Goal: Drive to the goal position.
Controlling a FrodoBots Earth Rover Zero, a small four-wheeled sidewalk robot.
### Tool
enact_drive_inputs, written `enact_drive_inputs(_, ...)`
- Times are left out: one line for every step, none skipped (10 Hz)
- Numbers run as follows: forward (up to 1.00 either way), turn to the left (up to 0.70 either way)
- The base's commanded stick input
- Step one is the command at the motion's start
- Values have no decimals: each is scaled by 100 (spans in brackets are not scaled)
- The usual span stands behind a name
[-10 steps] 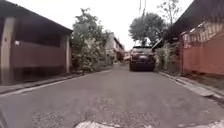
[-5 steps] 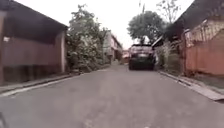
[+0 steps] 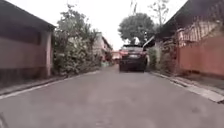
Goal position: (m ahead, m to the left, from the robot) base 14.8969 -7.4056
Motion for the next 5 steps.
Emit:
enact_drive_inputs(70,8)
enact_drive_inputs(70,8)
enact_drive_inputs(70,8)
enact_drive_inputs(70,8)
enact_drive_inputs(70,8)
